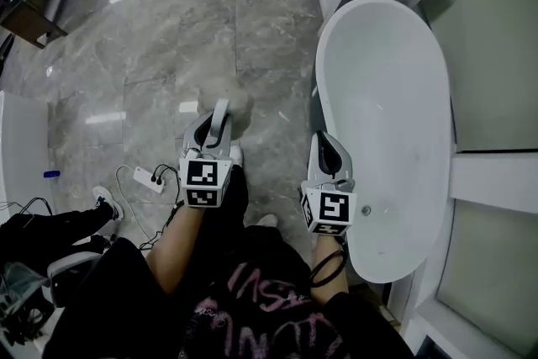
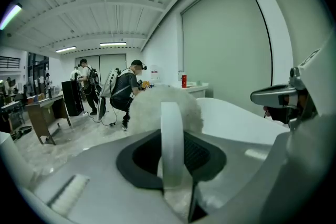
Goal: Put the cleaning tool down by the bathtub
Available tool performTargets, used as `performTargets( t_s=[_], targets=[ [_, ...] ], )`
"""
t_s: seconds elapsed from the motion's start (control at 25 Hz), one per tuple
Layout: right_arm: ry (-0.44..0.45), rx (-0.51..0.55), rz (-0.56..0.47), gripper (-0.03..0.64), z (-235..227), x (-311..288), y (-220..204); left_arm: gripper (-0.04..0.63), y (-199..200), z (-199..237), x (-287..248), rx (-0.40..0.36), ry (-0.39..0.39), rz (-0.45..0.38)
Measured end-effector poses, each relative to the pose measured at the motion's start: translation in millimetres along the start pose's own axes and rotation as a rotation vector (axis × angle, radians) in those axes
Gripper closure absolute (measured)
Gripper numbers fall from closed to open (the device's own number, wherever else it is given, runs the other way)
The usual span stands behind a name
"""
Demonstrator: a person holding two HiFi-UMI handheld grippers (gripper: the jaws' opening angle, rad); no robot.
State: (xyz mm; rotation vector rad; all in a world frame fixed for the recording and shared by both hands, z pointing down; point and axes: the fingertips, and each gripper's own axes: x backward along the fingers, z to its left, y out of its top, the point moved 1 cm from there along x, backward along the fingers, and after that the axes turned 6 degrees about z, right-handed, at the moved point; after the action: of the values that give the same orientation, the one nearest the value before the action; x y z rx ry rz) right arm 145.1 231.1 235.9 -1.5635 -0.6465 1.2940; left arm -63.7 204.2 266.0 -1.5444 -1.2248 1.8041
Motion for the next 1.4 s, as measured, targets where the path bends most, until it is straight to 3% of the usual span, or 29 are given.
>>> performTargets(
  t_s=[0.72, 1.4],
  targets=[
    [-0.019, 0.000, 0.096, 0.603, 33, -140, 39, 0.517, 12, 101, -104, 0.067, -0.061, 0.085],
    [-0.008, -0.036, 0.134, 0.603, 32, -174, 28, 0.517, 13, 113, -136, 0.045, -0.073, 0.128]
  ],
)
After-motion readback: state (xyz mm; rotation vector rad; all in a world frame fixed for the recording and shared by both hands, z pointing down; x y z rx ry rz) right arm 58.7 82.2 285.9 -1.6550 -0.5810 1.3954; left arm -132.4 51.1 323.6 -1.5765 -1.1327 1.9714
